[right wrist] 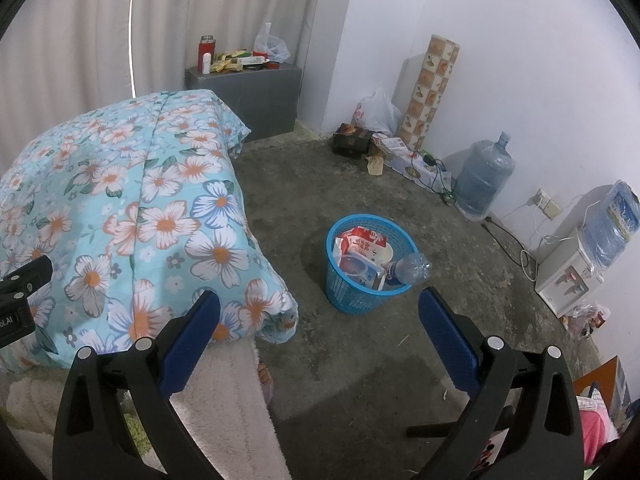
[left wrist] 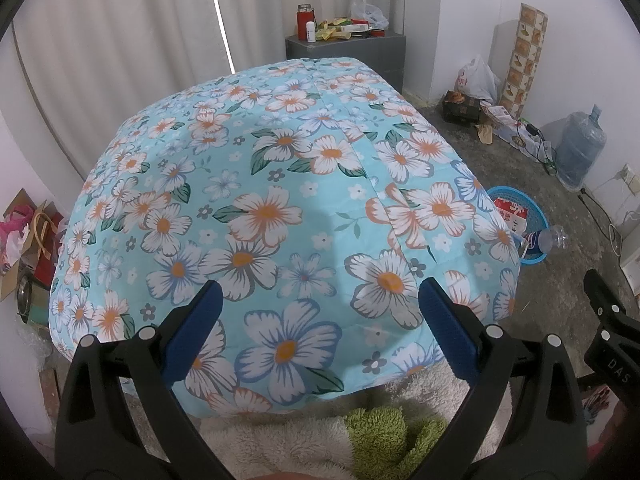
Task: Collect trash
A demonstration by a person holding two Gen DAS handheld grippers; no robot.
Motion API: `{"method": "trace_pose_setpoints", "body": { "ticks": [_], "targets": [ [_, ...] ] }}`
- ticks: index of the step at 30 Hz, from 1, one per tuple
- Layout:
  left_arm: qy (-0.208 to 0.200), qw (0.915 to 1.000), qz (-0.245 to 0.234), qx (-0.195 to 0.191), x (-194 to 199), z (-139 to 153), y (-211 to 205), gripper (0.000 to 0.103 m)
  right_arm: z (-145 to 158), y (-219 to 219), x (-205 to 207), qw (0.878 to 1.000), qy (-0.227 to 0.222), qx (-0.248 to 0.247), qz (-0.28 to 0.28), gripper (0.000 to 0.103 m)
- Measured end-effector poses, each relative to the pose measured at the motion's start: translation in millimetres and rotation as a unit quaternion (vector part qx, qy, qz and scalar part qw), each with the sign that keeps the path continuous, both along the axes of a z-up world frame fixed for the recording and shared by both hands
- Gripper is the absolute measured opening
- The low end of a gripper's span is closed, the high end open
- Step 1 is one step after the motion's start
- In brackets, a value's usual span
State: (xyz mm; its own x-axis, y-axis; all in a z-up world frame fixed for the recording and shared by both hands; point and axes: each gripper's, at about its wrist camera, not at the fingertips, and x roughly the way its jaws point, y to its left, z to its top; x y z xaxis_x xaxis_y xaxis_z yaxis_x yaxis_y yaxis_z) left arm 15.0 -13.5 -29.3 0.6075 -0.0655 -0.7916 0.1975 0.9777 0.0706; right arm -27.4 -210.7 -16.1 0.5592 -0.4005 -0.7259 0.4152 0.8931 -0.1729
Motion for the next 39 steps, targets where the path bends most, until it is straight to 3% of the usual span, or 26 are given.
{"method": "trace_pose_setpoints", "body": {
  "ticks": [39],
  "targets": [
    [0.012,0.9999,0.002,-0.002,-2.6,-6.4,7.5,0.094,-0.8,3.5,-0.6,1.000,-0.001,0.001,-0.003,0.096]
  ]
}}
